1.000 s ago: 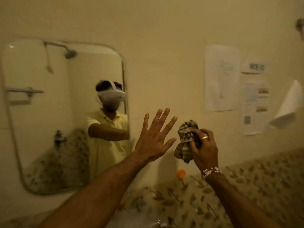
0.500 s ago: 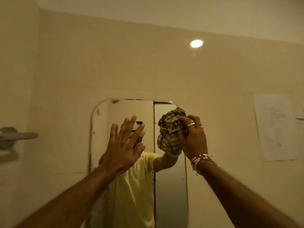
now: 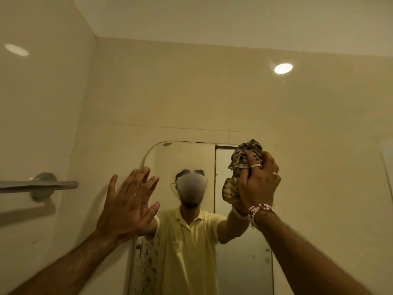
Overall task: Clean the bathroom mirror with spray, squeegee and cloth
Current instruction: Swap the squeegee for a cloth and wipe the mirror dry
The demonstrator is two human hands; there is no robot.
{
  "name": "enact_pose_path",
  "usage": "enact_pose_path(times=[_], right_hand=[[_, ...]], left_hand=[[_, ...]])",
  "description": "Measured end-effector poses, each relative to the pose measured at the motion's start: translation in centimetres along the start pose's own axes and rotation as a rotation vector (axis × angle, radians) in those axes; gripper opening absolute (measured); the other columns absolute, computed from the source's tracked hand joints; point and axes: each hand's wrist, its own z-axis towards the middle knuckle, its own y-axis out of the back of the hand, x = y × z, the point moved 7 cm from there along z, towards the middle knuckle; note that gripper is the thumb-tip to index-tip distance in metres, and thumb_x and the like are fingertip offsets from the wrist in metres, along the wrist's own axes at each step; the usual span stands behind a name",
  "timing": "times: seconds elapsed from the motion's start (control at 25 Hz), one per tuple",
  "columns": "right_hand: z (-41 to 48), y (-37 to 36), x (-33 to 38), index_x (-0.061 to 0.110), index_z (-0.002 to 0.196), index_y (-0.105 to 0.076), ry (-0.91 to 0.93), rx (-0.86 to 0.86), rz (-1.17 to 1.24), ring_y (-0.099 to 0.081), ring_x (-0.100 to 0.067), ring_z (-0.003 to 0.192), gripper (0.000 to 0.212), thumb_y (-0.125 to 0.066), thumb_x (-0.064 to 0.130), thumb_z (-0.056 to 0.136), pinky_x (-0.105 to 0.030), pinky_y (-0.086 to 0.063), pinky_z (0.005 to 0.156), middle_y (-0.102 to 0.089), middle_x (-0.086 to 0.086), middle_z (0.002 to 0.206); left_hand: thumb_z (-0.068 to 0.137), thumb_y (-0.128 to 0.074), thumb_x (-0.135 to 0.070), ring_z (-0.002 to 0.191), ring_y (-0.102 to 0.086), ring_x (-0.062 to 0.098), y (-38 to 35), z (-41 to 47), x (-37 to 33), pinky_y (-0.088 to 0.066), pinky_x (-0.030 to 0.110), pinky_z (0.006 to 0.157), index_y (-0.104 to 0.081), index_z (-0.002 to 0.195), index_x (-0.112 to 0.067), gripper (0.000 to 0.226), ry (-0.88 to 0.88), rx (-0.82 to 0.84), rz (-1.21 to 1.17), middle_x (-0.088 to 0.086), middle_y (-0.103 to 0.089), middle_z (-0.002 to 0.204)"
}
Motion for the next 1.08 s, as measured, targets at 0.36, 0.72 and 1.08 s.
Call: enact_pose_path(times=[0.36, 0.72, 1.08], right_hand=[[-0.4, -1.8, 2.8, 0.018, 0.149, -0.045, 0.051, -0.049, -0.072, -0.031, -0.039, 0.143, 0.059, -0.042, 0.041, 0.095, -0.058, -0.025, 0.118, -0.033, -0.018, 0.157], [-2.1, -7.3, 13.2, 0.02, 0.147, -0.046, 0.234, -0.009, -0.046, -0.029, -0.038, 0.145, 0.053, -0.048, 0.036, 0.096, -0.058, -0.025, 0.119, -0.036, -0.017, 0.157], [-5.4, -10.4, 18.0, 0.03, 0.152, -0.037, 0.658, 0.25, -0.146, -0.016, -0.032, 0.153, 0.051, -0.041, 0.042, 0.103, -0.051, -0.013, 0.125, -0.026, -0.008, 0.164]], left_hand=[[0.097, -0.04, -0.061, 0.154, -0.033, 0.027, -0.9, -0.1, 1.1, -0.026, 0.065, 0.121, -0.025, 0.163, -0.037, 0.072, -0.018, -0.035, -0.074, 0.0, -0.026, 0.172], [0.096, -0.041, -0.065, 0.156, -0.028, 0.023, -2.0, -0.1, 1.7, -0.023, 0.06, 0.12, -0.025, 0.164, -0.038, 0.075, -0.033, -0.071, -0.084, -0.003, -0.02, 0.174], [0.095, -0.038, -0.069, 0.153, -0.034, 0.03, -2.2, 0.0, 1.7, -0.025, 0.06, 0.117, -0.034, 0.162, -0.031, 0.077, -0.06, -0.061, -0.053, 0.004, -0.032, 0.17]])
